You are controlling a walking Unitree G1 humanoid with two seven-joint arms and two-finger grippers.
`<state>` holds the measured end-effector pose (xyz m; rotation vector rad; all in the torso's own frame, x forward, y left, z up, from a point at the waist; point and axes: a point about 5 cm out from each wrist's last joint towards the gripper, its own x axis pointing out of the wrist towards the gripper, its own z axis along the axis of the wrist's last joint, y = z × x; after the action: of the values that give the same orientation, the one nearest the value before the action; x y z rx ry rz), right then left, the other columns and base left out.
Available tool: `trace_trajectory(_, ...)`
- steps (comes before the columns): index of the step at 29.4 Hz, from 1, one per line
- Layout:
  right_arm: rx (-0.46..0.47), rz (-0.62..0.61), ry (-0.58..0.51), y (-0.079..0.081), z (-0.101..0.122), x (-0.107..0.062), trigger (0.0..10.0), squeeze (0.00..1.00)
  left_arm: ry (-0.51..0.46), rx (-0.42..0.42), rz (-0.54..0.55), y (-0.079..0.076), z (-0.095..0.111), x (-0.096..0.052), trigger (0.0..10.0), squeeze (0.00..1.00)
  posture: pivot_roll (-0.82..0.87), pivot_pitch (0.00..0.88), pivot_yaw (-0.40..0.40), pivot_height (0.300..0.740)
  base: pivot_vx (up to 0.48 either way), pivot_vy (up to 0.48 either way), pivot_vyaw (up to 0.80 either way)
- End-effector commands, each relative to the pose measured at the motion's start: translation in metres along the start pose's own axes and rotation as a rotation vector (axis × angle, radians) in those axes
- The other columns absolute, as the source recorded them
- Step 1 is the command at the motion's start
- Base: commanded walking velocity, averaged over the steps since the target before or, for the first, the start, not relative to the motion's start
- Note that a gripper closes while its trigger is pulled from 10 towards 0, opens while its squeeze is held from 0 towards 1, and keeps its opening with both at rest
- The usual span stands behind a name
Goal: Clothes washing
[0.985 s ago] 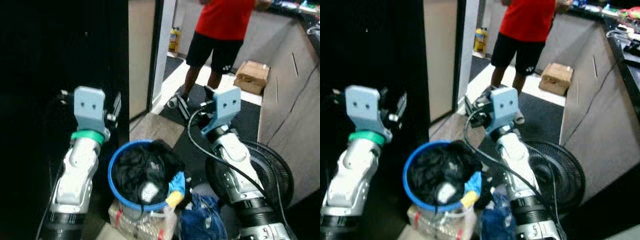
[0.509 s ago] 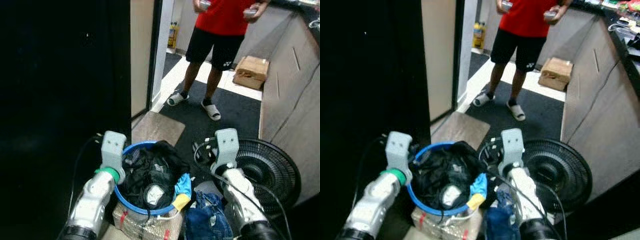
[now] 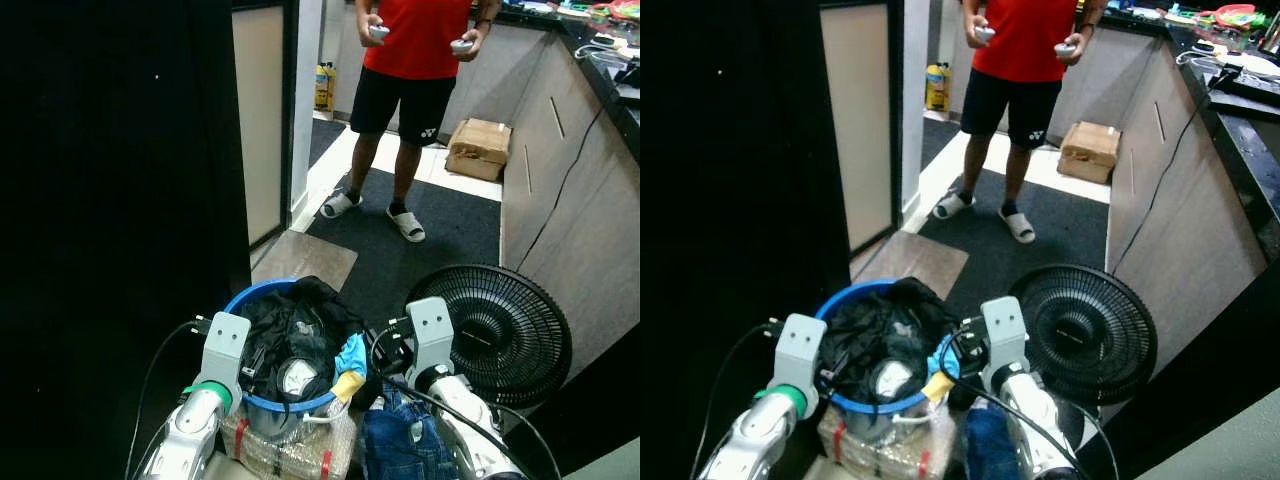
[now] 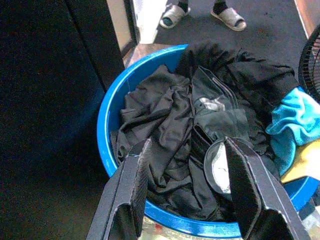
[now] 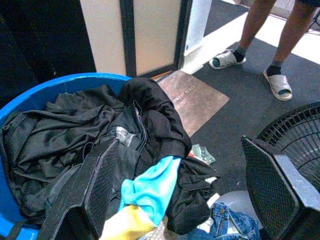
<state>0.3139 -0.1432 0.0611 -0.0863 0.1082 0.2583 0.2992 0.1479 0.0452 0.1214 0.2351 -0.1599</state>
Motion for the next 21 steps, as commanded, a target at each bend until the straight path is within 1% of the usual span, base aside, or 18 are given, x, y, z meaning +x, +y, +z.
trace_trajectory(1, 0.006, -0.017, 0.014, -0.001, -0.004, 0.000, 10.0, 0.00, 0.018, -0.004, 0.002, 0.000, -0.008, -0.003, 10.0, 0.00, 0.05, 0.060, -0.023, 0.740, 0.000, 0.000, 0.00)
trace_trajectory(4, 0.011, -0.022, 0.020, -0.002, -0.006, 0.000, 10.0, 0.00, 0.014, -0.005, 0.011, 0.001, -0.009, -0.003, 10.0, 0.00, 0.05, 0.059, -0.023, 0.740, 0.000, 0.000, 0.00)
trace_trajectory(8, 0.018, -0.012, 0.019, 0.004, -0.007, 0.000, 10.0, 0.00, 0.006, 0.001, 0.033, 0.003, -0.013, -0.005, 10.0, 0.00, 0.06, 0.055, -0.022, 0.740, 0.000, 0.000, 0.00)
trace_trajectory(11, 0.004, 0.005, -0.009, 0.008, -0.002, 0.002, 10.0, 0.00, 0.001, 0.002, 0.043, 0.004, -0.014, -0.005, 10.0, 0.00, 0.05, 0.053, -0.018, 0.740, 0.000, 0.000, 0.00)
trace_trajectory(13, -0.002, 0.015, -0.041, 0.010, 0.006, 0.005, 10.0, 0.00, -0.001, 0.002, 0.048, 0.005, -0.014, -0.005, 10.0, 0.00, 0.05, 0.054, -0.016, 0.740, 0.000, 0.000, 0.00)
trace_trajectory(21, -0.005, 0.011, -0.071, 0.011, 0.011, 0.008, 10.0, 0.00, -0.013, 0.003, 0.051, 0.007, -0.011, -0.003, 10.0, 0.00, 0.04, 0.053, -0.012, 0.740, 0.000, 0.000, 0.00)
